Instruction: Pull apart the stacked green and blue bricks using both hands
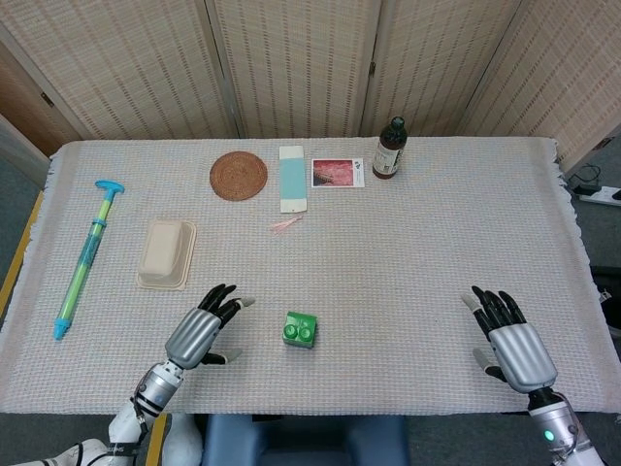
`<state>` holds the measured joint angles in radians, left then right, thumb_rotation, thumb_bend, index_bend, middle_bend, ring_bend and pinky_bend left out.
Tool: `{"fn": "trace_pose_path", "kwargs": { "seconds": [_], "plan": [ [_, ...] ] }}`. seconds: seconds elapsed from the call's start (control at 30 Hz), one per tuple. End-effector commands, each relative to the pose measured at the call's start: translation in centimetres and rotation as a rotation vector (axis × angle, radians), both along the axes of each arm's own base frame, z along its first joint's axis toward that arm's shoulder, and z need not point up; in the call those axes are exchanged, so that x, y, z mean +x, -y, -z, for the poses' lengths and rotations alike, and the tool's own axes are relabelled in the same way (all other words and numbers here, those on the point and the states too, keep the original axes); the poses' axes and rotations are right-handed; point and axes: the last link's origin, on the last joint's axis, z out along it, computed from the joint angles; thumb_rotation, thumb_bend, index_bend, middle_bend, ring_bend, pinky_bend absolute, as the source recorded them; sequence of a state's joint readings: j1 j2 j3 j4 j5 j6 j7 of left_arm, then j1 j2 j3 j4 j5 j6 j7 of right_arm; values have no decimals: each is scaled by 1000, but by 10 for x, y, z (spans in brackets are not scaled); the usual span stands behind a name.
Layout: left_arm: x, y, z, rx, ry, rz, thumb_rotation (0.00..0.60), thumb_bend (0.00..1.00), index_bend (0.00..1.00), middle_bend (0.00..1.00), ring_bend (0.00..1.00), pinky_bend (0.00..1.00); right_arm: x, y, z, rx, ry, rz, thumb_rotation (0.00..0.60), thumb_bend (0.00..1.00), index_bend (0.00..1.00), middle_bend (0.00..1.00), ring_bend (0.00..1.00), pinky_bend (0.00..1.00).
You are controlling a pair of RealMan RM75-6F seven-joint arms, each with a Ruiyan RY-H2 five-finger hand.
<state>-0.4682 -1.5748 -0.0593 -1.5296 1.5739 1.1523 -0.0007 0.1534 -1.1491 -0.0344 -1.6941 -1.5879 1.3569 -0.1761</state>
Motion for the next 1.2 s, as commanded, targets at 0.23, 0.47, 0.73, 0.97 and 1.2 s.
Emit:
{"fn": "trace_pose_path", "kwargs": {
  "seconds": [0.23,0.47,0.73,0.97,1.2],
  "plan": [
    [34,-9,25,-46,-4,14,600,276,179,270,39,0,-3,2,-4,10,15,13,600,406,0,0,0,0],
    [45,-12,36,-62,-2,18,600,276,193,270,38,0,-2,1,-5,10,22,11,600,408,0,0,0,0],
    [51,-14,49,-81,-10,33,600,275,212,270,37,0,-2,1,-5,16,20,12,600,407,0,0,0,0],
    [59,-17,58,-106,-14,43,600,280,218,270,37,0,-4,3,-6,15,21,20,600,407,0,0,0,0],
    [62,-22,68,-114,-7,47,600,283,248,287,43,0,-5,5,-7,15,24,27,600,407,0,0,0,0]
  ]
}}
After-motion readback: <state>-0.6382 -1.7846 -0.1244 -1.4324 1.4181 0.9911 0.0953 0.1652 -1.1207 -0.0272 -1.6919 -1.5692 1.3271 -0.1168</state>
